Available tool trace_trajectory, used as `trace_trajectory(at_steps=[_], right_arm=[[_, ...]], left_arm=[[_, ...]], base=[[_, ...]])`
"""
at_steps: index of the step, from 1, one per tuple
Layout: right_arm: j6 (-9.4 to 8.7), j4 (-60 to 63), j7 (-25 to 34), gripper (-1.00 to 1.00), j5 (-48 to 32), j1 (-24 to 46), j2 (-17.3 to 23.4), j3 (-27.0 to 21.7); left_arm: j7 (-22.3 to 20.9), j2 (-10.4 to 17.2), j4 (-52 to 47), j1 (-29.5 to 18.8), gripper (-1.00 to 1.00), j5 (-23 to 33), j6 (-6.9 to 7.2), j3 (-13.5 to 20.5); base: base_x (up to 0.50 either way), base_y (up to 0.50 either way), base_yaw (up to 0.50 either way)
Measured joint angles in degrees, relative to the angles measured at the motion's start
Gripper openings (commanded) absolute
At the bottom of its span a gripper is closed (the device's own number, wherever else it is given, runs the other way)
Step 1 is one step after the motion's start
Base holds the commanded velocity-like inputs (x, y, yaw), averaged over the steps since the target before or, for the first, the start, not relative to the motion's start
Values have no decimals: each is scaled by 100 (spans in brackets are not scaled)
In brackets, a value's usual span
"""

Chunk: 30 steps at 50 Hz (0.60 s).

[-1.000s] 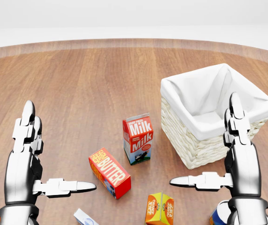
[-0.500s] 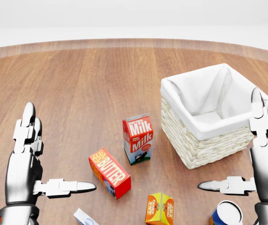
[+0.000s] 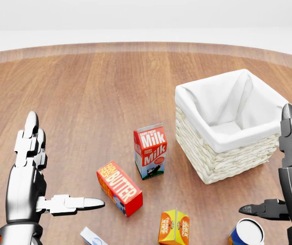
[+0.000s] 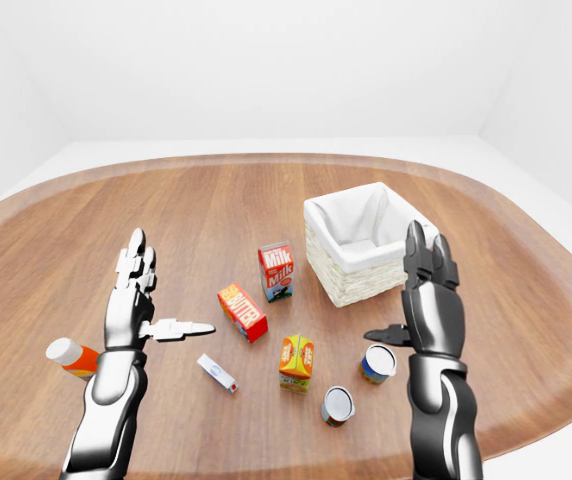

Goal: Pick up the alphabet soup and the tomato sauce, and put them in the basket.

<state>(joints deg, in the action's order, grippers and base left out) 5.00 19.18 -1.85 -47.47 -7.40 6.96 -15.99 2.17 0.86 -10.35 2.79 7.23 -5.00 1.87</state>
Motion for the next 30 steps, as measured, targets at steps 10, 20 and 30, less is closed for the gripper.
trace_trajectory(at_steps=[10,20,30], right_arm=[[0,201,225,100,-336,-129,-8,-105],[0,310,523,100,-563,-279,-41,-232],[0,408,761,100,-710,-371,-63,-343]], left_arm=[[2,-1,-8,8,100,10,0,-5],[3,-2,-22,15,100,16,0,-4],[5,-3,-34,22,100,21,0,-8]], base=[[0,0,0],[0,0,0],[0,0,0]])
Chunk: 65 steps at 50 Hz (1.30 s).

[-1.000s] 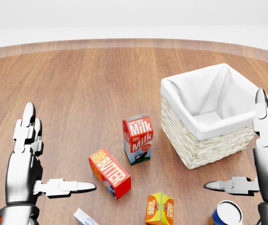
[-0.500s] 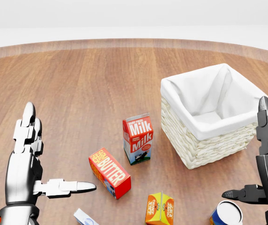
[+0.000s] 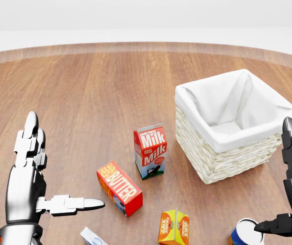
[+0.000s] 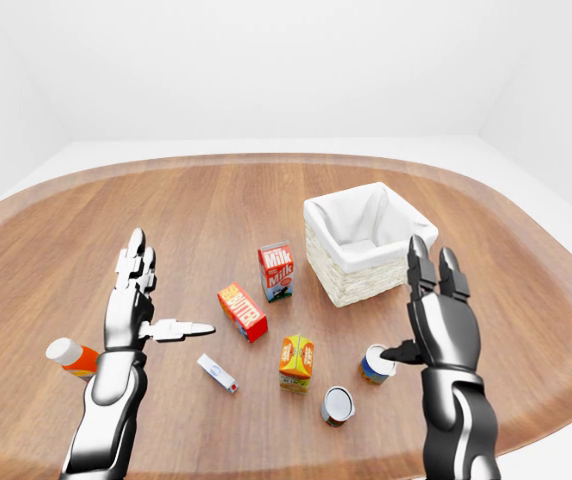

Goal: Pick up the alphabet soup and the tomato sauce, and put them in the basket.

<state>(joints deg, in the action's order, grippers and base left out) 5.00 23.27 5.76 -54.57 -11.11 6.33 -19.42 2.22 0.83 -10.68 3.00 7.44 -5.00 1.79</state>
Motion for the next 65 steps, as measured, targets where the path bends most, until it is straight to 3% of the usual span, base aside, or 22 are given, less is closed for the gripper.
trace_trajectory(at_steps=[39,65], right_arm=[[0,-197,354,100,-819,-404,-43,-137],[0,-715,51,100,-1159,-399,57,31]], left_arm=[[8,1,54,-4,100,16,0,0],[3,2,-5,3,100,14,0,0]], base=[[0,0,0],[0,0,0]])
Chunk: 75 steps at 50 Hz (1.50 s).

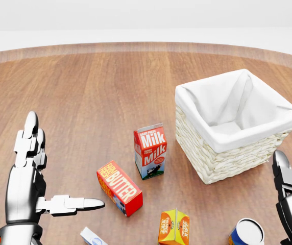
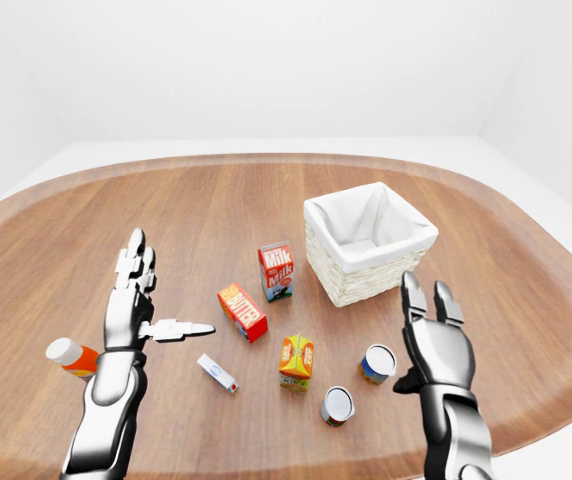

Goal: Pick up the alphabet soup and the tomato sauce, and put them in the basket.

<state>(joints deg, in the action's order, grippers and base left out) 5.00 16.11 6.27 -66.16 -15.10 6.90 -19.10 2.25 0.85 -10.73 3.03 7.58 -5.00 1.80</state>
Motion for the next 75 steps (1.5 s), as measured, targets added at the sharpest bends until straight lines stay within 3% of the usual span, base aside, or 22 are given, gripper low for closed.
trace_trajectory(at_steps=[75], right_arm=[[0,-2037,-1241,100,-484,559,591,845]], left_arm=[[-11,-2,-40,10,100,10,0,-7]], base=[[0,0,0]])
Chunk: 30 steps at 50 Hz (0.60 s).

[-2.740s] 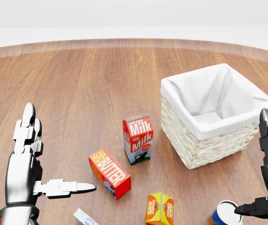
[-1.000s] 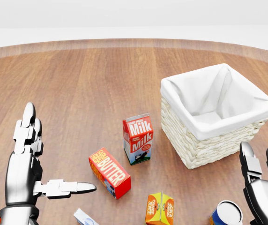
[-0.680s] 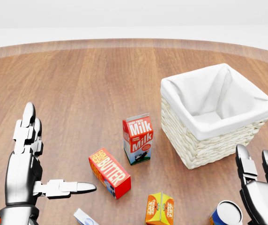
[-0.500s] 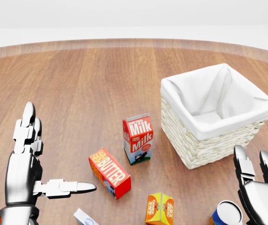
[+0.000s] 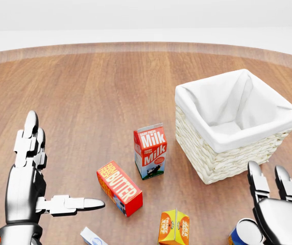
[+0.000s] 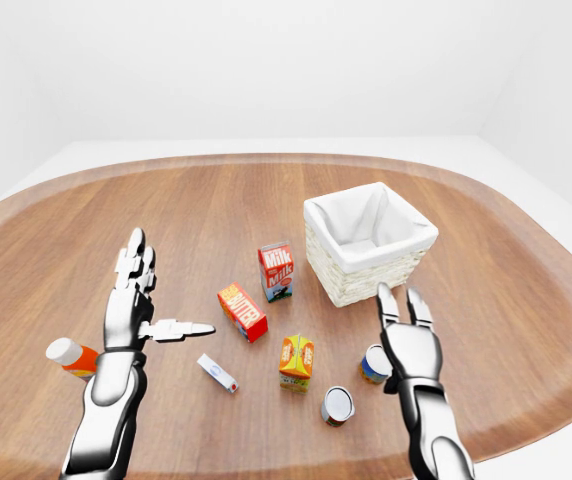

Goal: Pick up the alphabet soup and the tomato sauce, and put them in the basket.

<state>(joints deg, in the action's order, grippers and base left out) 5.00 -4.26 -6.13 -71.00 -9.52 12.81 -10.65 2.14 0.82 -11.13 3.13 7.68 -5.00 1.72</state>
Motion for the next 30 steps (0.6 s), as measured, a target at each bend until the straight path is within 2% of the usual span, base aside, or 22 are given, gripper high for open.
trace_trajectory(at_steps=[30], right_arm=[[0,-873,-515,100,-132,261,174,379]], left_arm=[[3,0,44,-5,100,0,0,0]], base=[[0,0,0]])
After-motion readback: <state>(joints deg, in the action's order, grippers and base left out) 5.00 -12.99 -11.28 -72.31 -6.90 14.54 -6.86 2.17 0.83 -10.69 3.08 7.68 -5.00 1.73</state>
